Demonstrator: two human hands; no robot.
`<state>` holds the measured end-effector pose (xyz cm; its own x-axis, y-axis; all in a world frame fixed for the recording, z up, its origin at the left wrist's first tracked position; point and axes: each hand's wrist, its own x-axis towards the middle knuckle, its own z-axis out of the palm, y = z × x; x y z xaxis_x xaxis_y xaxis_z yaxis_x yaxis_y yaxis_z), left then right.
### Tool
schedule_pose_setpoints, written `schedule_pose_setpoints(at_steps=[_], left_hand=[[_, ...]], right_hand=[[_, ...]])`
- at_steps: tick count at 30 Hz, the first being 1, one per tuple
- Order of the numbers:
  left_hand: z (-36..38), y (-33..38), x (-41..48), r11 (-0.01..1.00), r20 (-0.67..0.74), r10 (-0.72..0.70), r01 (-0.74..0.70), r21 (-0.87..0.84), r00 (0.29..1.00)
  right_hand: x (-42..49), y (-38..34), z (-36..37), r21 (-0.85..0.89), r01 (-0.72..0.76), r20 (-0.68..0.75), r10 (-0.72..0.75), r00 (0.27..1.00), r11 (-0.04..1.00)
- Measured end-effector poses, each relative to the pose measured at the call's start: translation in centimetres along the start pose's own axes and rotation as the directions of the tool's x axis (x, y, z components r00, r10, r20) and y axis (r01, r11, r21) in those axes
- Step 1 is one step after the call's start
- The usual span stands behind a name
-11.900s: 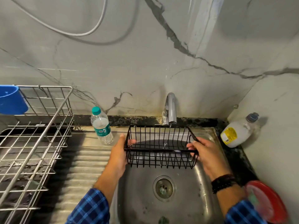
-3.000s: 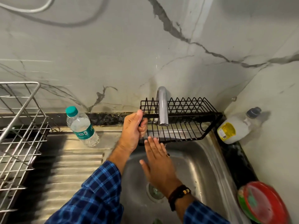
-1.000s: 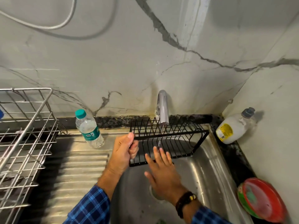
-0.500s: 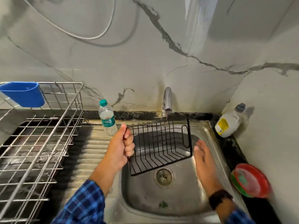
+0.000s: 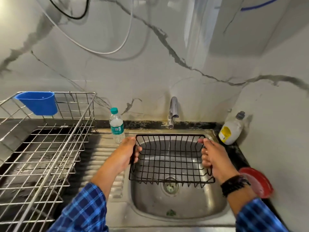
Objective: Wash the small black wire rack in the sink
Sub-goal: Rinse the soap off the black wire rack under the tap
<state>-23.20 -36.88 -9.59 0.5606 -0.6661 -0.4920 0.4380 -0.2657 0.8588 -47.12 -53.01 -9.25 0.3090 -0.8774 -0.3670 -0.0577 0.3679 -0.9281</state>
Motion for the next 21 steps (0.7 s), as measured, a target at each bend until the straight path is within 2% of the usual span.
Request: schedule_pose_setpoints(at_steps=[4,6,7,9,12,14,16,19,21], left_hand=[[-1.5,0.8,-1.2,0.994,0.037,0.038,-0.041,0.099,0.999],[-2.3,0.9,-1.6,0.987,0.06,0.08,-0.088,0.134,0.995],[-2.5,0.9,-1.9,0.979,0.065,0.12,-0.129,0.158,0.991],[-2.7,0.7,-2.3,0.954,0.078,0.215,-0.226,0.195,0.974],[-2.5,-0.1,-2.6,0.946,0.098,0.239,-0.255,0.199,0.966],[-2.8,-1.0,-2.4,0.978,0.077,0.184,-0.191,0.085,0.98],[-3.2,-1.9,-2.5,0.981,0.062,0.191,-0.189,-0.028,0.98],[-3.2,-2.7,-2.4,0.975,0.083,0.195,-0.184,-0.126,0.977],[-2.6,-3.4,-2.1,0.984,0.096,0.159,-0.15,-0.094,0.983]], right_hand=[[-0.9,-1.7,0.1,0.147,-0.116,0.065,0.107,0.992,0.982],[-1.6,-2.7,0.2,0.175,-0.094,0.092,0.079,0.993,0.98],[-2.0,-3.0,0.2,0.157,-0.023,0.092,0.009,0.996,0.987],[-3.4,-3.7,0.4,0.081,0.21,0.08,-0.216,0.973,0.974],[-4.6,-2.9,0.8,-0.066,0.516,0.124,-0.506,0.854,0.854],[-4.5,-1.6,0.3,-0.192,0.572,0.19,-0.541,0.819,0.797],[-4.2,-0.4,-0.9,-0.202,0.627,0.258,-0.577,0.775,0.752],[-4.1,0.3,-2.0,-0.133,0.679,0.196,-0.652,0.732,0.722],[-4.2,1.9,-2.1,-0.183,0.656,0.128,-0.644,0.754,0.732]])
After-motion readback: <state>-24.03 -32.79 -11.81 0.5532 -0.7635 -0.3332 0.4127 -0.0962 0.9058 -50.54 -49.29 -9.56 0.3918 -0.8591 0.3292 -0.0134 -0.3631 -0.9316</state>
